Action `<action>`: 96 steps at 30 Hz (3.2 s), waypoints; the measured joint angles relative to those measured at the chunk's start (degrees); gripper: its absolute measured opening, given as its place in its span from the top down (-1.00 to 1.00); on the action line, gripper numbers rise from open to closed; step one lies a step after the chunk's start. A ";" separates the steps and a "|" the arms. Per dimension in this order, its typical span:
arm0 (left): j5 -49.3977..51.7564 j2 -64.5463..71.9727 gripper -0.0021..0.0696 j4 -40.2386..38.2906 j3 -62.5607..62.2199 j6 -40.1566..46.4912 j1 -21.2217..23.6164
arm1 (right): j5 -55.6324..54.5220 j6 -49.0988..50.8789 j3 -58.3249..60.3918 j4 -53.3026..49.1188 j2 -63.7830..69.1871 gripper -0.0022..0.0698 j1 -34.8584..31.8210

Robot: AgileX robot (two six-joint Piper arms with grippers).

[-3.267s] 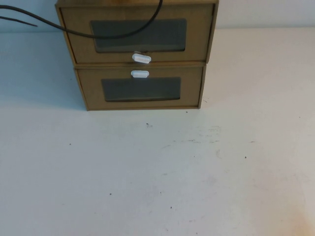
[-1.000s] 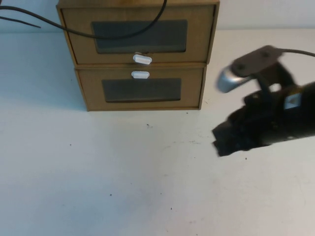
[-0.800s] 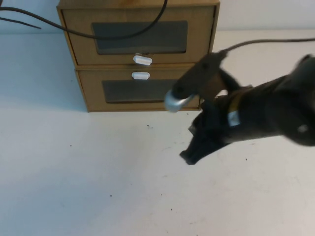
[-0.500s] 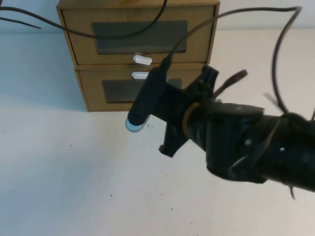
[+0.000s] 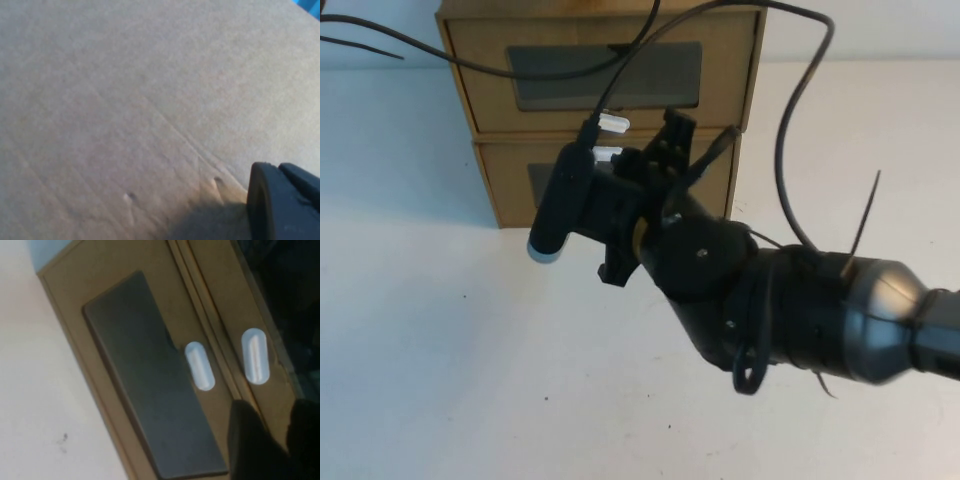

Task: Open the shoe box
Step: 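Pull the top drawer of the cardboard box fully open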

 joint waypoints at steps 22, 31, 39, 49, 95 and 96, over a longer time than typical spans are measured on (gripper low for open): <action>0.12 0.00 0.96 0.00 -0.09 -0.12 0.00 | 3.52 -5.69 -13.14 -0.21 11.70 0.23 -2.77; 0.15 0.00 0.96 0.00 -0.09 -0.12 0.00 | -0.13 -5.78 -14.29 -0.21 11.70 0.23 -5.05; 0.15 0.00 0.96 0.00 -0.09 -0.12 0.00 | -3.54 -5.78 -14.29 -0.44 11.70 0.31 -6.32; 0.15 0.00 0.96 0.00 -0.09 -0.12 0.00 | -5.32 -5.78 -15.24 -0.57 12.13 0.36 -7.83; 0.38 0.00 0.96 -0.18 -0.09 -6.35 0.00 | -6.79 -8.49 -19.76 -0.91 16.16 0.55 -8.38; 0.38 0.00 0.96 -0.18 -0.09 -6.35 0.00 | -6.66 -8.49 -19.91 -0.91 16.26 0.55 -8.38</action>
